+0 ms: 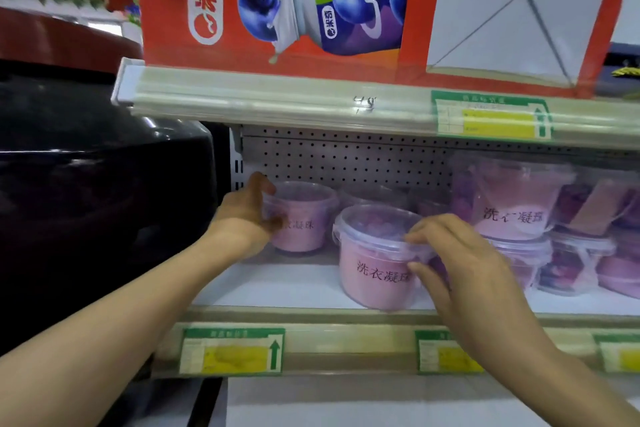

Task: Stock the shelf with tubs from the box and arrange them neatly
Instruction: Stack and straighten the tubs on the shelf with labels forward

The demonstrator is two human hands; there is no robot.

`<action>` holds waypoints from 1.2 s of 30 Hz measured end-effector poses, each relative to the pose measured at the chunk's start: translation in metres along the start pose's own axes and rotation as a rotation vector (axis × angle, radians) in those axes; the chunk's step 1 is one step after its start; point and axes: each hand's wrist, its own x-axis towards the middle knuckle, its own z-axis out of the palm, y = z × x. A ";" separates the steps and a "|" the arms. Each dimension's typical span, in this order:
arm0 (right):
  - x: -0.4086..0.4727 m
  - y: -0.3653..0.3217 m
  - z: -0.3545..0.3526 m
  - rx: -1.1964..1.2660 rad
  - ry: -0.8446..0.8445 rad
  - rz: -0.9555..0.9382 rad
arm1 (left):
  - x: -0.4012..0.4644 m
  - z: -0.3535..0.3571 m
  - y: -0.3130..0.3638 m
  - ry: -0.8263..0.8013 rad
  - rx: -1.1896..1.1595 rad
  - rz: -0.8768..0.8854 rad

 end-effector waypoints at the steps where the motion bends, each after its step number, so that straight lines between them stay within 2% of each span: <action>1: 0.000 -0.004 0.002 0.012 0.003 -0.010 | 0.002 -0.002 -0.001 0.002 0.007 0.012; 12: 0.008 -0.037 0.021 0.077 -0.007 -0.012 | 0.015 -0.010 -0.007 0.012 0.044 0.089; 21: 0.014 -0.048 0.032 0.152 -0.032 0.007 | 0.012 -0.014 -0.017 0.059 0.135 0.084; 25: 0.016 -0.055 0.036 0.161 -0.040 0.007 | 0.008 -0.019 -0.019 0.009 0.131 0.096; 29: 0.017 -0.059 0.037 0.184 -0.045 -0.006 | 0.002 -0.028 -0.026 -0.108 -0.013 0.109; 36: 0.022 -0.062 0.039 0.181 -0.069 0.009 | -0.030 -0.042 -0.032 -0.073 -0.279 0.219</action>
